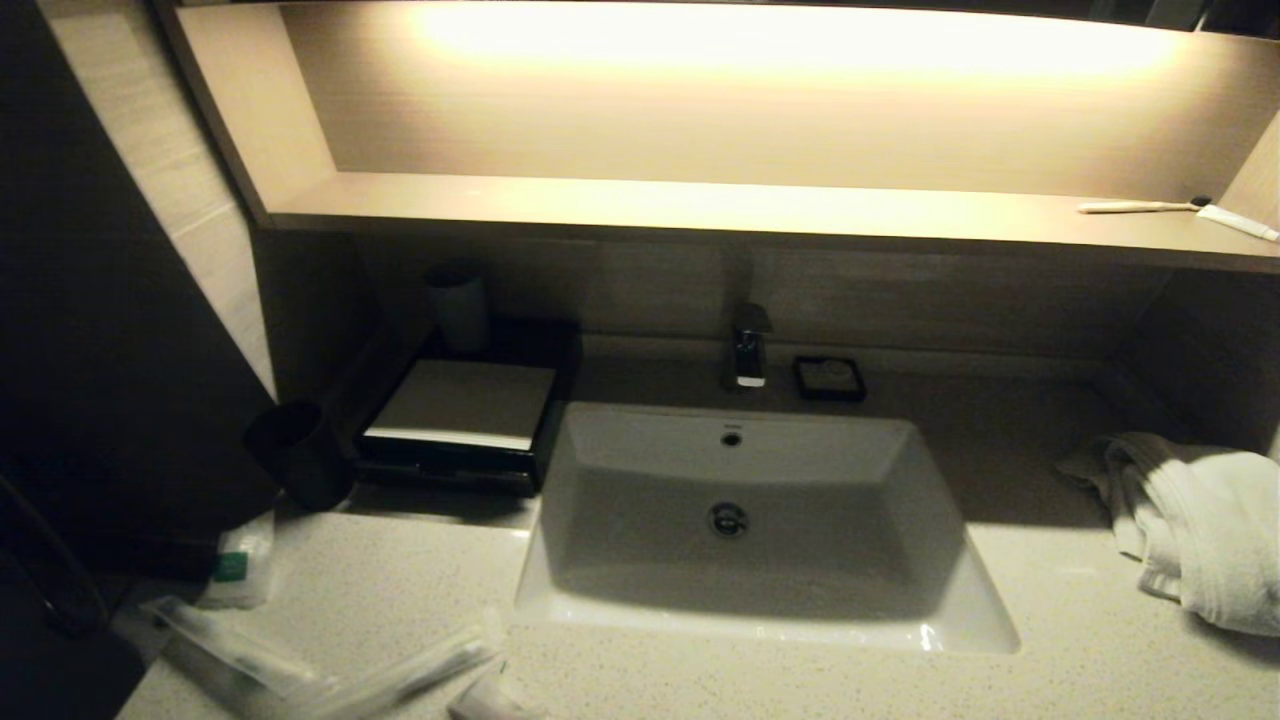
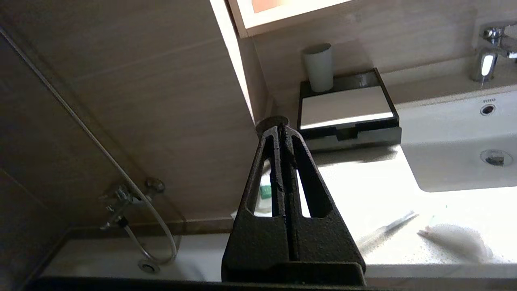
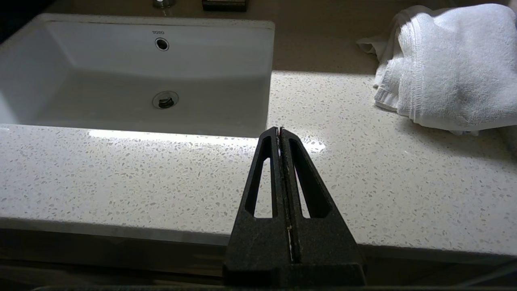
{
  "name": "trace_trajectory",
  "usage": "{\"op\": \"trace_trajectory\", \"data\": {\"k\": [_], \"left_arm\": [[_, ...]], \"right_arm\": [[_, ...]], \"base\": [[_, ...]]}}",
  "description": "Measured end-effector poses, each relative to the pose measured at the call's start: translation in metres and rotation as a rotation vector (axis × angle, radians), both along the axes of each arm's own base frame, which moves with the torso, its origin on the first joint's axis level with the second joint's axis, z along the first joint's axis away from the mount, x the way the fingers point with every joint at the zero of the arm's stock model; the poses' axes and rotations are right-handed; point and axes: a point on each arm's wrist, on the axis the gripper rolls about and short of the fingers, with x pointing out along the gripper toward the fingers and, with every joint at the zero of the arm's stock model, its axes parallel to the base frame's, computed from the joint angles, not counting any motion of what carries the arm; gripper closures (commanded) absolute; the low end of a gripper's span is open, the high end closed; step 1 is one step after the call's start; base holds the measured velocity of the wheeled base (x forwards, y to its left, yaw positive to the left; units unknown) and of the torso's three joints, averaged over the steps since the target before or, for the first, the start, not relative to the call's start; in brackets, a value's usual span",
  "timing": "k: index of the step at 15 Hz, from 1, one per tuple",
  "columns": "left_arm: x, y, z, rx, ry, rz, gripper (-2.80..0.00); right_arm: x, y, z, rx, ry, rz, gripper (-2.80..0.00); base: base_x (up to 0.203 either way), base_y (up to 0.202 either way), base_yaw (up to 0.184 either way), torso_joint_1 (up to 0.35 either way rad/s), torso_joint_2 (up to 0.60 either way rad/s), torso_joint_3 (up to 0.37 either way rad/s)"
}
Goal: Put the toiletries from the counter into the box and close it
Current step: Pick up the cup
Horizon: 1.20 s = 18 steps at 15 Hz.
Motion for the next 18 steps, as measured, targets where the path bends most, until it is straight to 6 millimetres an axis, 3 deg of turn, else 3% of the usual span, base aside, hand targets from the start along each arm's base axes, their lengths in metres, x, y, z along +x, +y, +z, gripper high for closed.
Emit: {"op": "trace_trajectory", "data": {"k": [4, 6, 9, 12, 15, 18], "left_arm": [[-0.004, 0.001, 0.009, -0.003, -0.025, 0.014, 0.00], [0.007, 0.001, 0.026, -0.024, 0.002, 0.039, 0.00], [0.054, 0.002, 0.063, -0.065, 0.061, 0.052, 0.00], [0.109, 0.002, 0.085, -0.083, 0.144, 0.057, 0.00], [0.164, 0.003, 0.083, -0.108, 0.310, 0.077, 0.00], [0.203, 0.004, 0.072, -0.149, 0.446, 0.121, 0.00]], "right_arm": [[0.000, 0.000, 0.000, 0.000, 0.000, 0.000, 0.00], [0.000, 0.000, 0.000, -0.001, 0.000, -0.001, 0.00], [0.000, 0.000, 0.000, 0.001, -0.001, 0.000, 0.00], [0.000, 0.000, 0.000, 0.001, -0.001, 0.000, 0.00], [0.000, 0.000, 0.000, 0.001, -0.001, 0.000, 0.00], [0.000, 0.000, 0.000, 0.001, -0.001, 0.000, 0.00]], "base": [[0.000, 0.000, 0.000, 0.000, 0.00, 0.000], [0.000, 0.000, 0.000, 0.000, 0.00, 0.000], [0.000, 0.000, 0.000, 0.000, 0.00, 0.000], [0.000, 0.000, 0.000, 0.000, 0.00, 0.000], [0.000, 0.000, 0.000, 0.000, 0.00, 0.000], [0.000, 0.000, 0.000, 0.000, 0.00, 0.000]]}}
